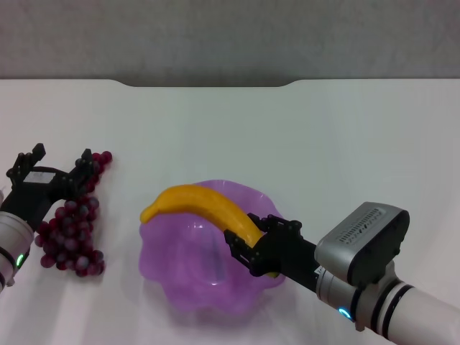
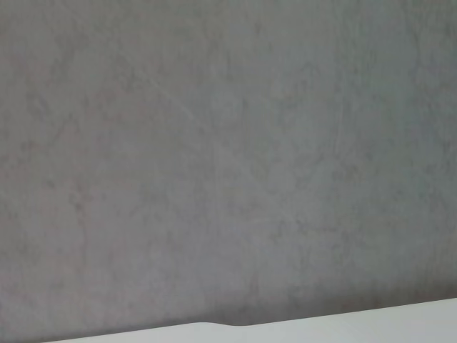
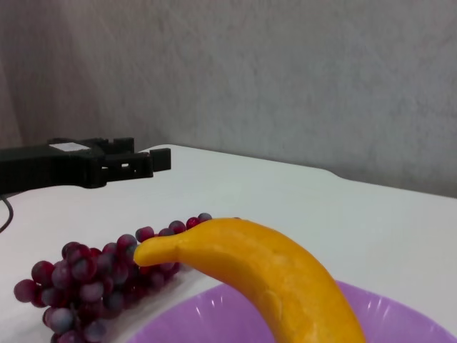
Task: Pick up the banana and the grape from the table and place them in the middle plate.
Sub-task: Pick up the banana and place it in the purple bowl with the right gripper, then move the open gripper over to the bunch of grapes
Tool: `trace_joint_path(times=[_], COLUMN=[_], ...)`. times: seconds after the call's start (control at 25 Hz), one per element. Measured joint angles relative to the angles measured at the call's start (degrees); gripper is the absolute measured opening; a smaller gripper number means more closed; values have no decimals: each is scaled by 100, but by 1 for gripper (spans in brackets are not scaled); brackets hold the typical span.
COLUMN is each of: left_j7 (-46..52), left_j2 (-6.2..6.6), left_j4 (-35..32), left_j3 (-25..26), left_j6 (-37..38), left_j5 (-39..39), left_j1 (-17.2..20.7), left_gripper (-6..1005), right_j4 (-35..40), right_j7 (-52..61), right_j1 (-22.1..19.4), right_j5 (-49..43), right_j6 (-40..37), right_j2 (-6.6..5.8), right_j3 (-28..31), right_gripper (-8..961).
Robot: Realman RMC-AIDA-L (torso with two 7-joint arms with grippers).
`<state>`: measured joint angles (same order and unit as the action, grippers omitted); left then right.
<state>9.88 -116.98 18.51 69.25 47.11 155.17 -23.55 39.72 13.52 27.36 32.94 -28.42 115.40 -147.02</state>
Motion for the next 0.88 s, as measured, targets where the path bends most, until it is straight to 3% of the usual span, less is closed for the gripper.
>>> trace_joint_path(times=[0.4,0.88], left_j7=[1,-5], left_j2=[-7,-9], left_j4=[-10,-25], left_j3=[0,0], left_j6=[0,0], left_j5=[-7,-10], left_j1=[-5,-2], left_gripper=[896,895], right_j4=[-81,-225], right_j7=[244,9], right_j1=[17,144], right_j5=[27,-15], right_j6=[102,-367], right_j2=[6,-30], right_j3=[48,451], right_gripper=[660,815])
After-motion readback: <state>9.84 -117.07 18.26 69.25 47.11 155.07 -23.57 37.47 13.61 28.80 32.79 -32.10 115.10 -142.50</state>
